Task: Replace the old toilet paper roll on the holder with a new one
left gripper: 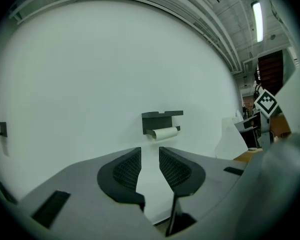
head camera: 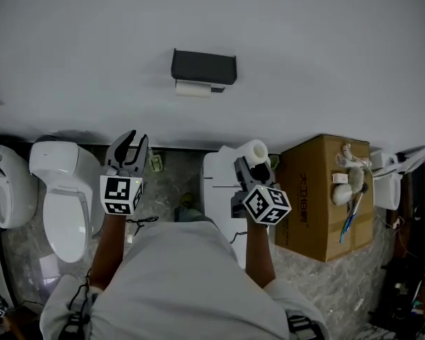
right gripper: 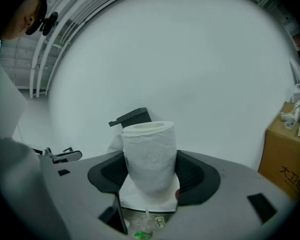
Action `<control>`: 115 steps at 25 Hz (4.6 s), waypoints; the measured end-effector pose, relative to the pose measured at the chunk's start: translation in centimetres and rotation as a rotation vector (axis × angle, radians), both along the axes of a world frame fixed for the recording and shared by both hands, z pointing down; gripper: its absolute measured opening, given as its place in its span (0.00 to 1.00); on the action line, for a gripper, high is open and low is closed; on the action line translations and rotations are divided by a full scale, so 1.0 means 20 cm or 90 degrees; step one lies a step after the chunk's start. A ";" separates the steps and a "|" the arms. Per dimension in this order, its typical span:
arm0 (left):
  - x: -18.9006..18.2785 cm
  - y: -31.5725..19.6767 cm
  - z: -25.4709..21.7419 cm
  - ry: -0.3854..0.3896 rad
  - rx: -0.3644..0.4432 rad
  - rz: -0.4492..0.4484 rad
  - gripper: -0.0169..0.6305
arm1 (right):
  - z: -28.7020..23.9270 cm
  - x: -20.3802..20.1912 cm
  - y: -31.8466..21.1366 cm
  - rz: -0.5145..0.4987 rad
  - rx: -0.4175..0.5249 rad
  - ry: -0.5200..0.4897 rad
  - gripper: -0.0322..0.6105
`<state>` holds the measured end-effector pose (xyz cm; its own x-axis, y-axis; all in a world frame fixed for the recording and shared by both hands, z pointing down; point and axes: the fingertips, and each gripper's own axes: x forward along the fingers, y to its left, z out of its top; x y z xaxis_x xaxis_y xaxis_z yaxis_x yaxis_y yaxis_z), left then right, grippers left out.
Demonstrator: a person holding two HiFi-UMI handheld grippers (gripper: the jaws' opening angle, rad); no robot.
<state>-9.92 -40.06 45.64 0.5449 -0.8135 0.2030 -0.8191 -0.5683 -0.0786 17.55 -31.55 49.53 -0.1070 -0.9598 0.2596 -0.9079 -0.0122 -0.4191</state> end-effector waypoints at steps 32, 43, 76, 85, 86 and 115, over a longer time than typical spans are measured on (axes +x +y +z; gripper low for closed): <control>0.64 -0.44 -0.01 -0.195 0.082 0.107 0.24 | 0.05 0.35 -0.46 -0.023 0.036 -0.038 0.50; 0.78 -0.50 0.05 -0.404 0.153 0.155 0.28 | 0.08 0.41 -0.49 -0.027 0.031 -0.050 0.50; 0.91 -0.62 0.18 -0.653 0.242 0.173 0.37 | 0.14 0.55 -0.45 -0.004 0.020 -0.066 0.50; 1.01 -0.62 0.18 -0.663 0.272 0.200 0.36 | 0.15 0.63 -0.42 0.028 0.020 -0.071 0.50; 1.03 -0.62 0.17 -0.662 0.275 0.205 0.36 | 0.15 0.64 -0.41 0.033 0.021 -0.072 0.50; 1.61 -0.38 0.20 -0.559 0.350 0.364 0.34 | 0.24 0.92 -0.04 0.173 -0.006 -0.088 0.50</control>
<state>22.24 -47.63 49.58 0.7059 -0.5924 0.3884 -0.0007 -0.5489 -0.8359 35.92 -32.27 54.39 0.1179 -0.9557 0.2696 -0.8050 -0.2510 -0.5376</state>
